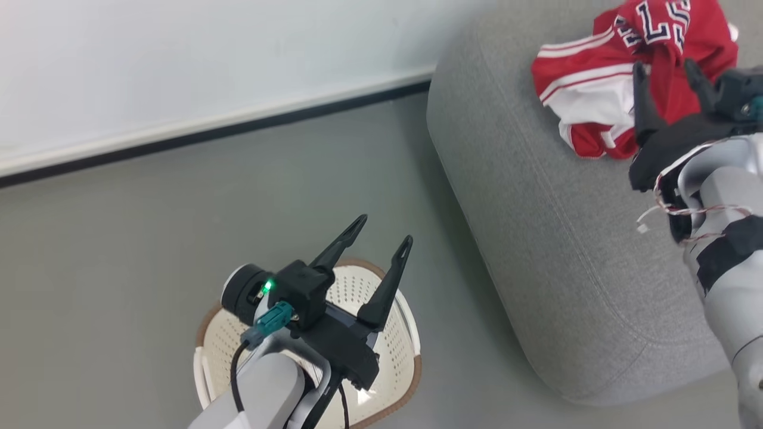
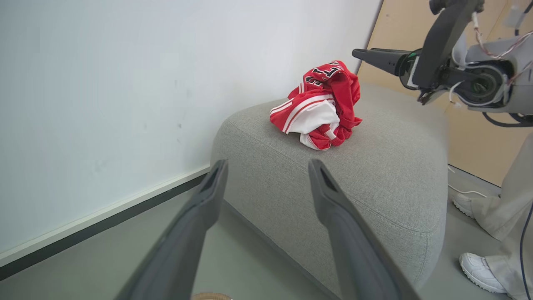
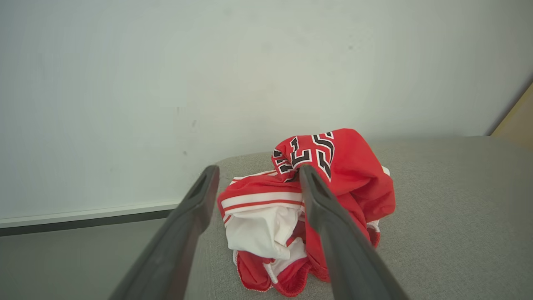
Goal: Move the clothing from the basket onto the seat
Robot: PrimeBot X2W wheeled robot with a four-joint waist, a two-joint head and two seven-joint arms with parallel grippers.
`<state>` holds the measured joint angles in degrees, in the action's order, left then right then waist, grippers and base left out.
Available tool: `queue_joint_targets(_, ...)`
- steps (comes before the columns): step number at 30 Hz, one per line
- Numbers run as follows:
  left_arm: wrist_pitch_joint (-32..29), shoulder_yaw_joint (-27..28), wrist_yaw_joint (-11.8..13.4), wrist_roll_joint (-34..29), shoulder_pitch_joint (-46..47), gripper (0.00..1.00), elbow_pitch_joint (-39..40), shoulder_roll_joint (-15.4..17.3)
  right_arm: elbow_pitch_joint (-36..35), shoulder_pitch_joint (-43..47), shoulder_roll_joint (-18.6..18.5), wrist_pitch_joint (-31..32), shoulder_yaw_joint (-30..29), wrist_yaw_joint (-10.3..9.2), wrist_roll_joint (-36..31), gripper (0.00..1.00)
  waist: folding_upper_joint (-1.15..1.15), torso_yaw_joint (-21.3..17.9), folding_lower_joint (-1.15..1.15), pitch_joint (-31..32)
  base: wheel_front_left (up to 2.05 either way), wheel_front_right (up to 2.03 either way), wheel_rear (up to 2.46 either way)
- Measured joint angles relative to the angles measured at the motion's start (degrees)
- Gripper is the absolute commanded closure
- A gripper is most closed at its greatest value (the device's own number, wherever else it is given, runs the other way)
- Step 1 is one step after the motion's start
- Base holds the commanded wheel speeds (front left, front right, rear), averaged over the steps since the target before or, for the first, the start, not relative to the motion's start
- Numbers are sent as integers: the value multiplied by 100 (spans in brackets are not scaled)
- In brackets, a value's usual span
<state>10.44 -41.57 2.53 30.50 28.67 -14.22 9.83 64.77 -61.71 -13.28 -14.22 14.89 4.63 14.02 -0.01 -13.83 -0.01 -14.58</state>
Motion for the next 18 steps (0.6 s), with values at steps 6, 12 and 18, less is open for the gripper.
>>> queue_joint_targets(6, 126, 137, 58, 152, -309, 0, -130, -2, -171, 491, 131, -5, 46, 73, 16, 0, 0, 180, 0, 455, 0, 0, 0)
queue_joint_targets(12, 186, 258, 155, 224, -656, 0, -235, 4, -398, 1149, 202, -7, 22, 94, 92, 0, 0, 453, 0, 865, 0, 0, 0)
queue_joint_targets(18, 238, 497, 256, 383, -1023, 0, -301, 114, -853, 1971, 325, -7, -63, 93, 177, 0, 1, 789, 0, 1224, 0, 0, 0)
